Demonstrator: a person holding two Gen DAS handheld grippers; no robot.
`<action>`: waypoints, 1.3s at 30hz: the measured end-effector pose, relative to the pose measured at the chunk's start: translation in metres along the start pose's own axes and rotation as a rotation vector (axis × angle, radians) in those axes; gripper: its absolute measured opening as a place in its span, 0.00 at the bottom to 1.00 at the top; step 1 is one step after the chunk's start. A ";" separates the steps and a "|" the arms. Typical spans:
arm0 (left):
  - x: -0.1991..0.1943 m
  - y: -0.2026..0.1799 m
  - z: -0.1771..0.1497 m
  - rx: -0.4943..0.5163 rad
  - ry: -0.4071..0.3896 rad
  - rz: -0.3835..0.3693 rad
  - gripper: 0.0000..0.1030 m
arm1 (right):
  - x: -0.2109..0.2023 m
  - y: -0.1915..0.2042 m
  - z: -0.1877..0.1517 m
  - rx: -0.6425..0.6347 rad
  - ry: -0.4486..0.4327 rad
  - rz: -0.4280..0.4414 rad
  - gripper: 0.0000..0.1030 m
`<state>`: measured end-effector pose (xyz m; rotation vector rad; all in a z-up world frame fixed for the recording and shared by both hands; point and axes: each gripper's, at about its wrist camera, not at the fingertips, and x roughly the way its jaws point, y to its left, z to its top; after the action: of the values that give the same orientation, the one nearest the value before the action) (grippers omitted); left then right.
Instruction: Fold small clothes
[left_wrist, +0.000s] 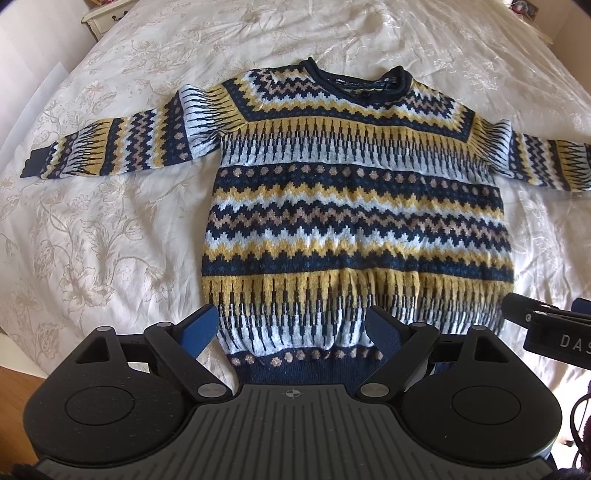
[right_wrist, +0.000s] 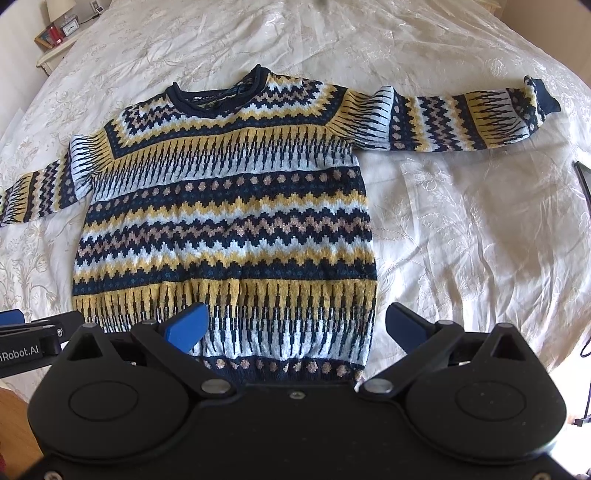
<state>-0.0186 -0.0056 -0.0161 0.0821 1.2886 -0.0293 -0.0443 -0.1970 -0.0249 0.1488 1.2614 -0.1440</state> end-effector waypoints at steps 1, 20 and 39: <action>0.000 0.000 0.000 -0.001 0.002 -0.001 0.84 | 0.000 0.000 0.000 -0.001 0.002 0.001 0.99; 0.002 0.002 -0.004 -0.006 0.009 0.002 0.84 | 0.002 0.003 -0.001 -0.019 0.012 0.002 0.99; 0.014 0.007 0.002 -0.006 0.045 0.000 0.84 | 0.011 0.010 0.002 -0.035 0.040 0.006 0.99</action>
<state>-0.0125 0.0018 -0.0282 0.0784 1.3335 -0.0235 -0.0370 -0.1883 -0.0347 0.1259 1.3026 -0.1145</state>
